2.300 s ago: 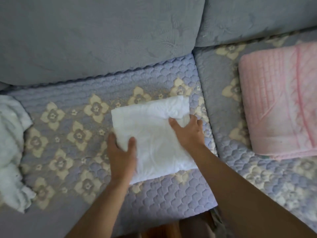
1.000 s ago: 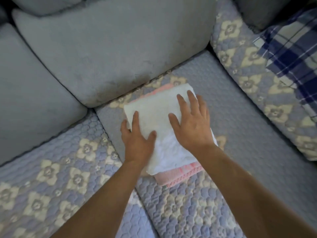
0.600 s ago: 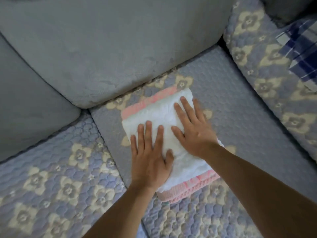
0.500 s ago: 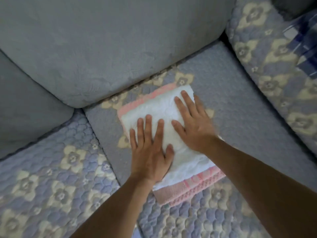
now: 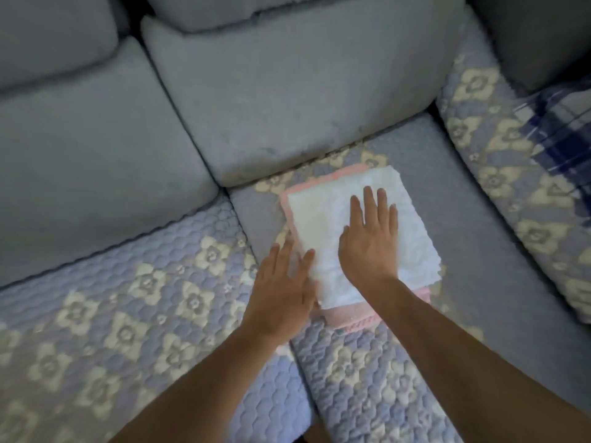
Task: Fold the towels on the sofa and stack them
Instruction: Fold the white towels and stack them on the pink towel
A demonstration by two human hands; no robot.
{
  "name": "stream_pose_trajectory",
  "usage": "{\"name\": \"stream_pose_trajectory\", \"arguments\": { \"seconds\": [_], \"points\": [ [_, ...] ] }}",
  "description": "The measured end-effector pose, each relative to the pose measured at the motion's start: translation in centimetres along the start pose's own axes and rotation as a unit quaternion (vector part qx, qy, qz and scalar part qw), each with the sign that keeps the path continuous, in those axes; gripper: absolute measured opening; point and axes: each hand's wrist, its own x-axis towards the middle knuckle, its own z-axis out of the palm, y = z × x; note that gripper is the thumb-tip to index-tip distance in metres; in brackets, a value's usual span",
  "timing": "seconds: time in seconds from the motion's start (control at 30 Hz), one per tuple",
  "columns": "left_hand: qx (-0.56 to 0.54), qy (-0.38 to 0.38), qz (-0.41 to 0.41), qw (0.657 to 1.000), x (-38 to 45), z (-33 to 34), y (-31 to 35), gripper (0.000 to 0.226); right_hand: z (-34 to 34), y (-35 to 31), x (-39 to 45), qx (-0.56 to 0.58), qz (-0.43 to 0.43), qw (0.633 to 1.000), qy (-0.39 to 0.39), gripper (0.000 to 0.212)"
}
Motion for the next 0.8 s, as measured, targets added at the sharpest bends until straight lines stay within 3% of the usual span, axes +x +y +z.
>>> {"name": "stream_pose_trajectory", "arguments": {
  "seconds": [0.03, 0.1, 0.2, 0.4, 0.47, 0.63, 0.7, 0.8],
  "points": [
    [-0.022, 0.013, -0.037, 0.999, -2.6, -0.8, -1.9, 0.058, -0.5, -2.4, -1.5, 0.045, -0.031, 0.998, 0.017, 0.059],
    [-0.054, -0.049, -0.162, 0.984, -7.9, -2.0, -6.5, 0.06, -0.6, -7.5, -4.2, 0.116, -0.087, 0.989, 0.003, 0.054],
    [-0.11, -0.152, -0.332, 0.924, -17.5, -2.5, -14.2, 0.059, 1.7, -15.5, -8.3, 0.146, -0.1, 0.973, -0.147, 0.046],
    [-0.221, -0.133, -0.483, 0.837, -39.1, -3.4, -28.4, 0.065, 6.0, -32.1, -18.7, 0.118, -0.16, 0.927, -0.319, 0.043],
    [-0.288, -0.086, -0.523, 0.797, -46.7, -4.2, -32.7, 0.051, 7.3, -38.6, -23.1, 0.111, -0.134, 0.917, -0.359, 0.042],
    [-0.332, -0.055, -0.568, 0.751, -63.8, -4.5, -43.7, 0.036, 11.3, -55.1, -33.4, 0.117, -0.059, 0.871, -0.474, 0.036],
    [-0.359, -0.024, -0.592, 0.721, -69.3, -5.0, -47.1, 0.029, 12.7, -61.6, -36.8, 0.162, 0.007, 0.84, -0.517, 0.04],
    [-0.394, 0.018, -0.609, 0.689, -75.6, -5.3, -51.3, 0.028, 14.9, -70.9, -40.6, 0.296, 0.172, 0.768, -0.541, 0.037]
  ]
}}
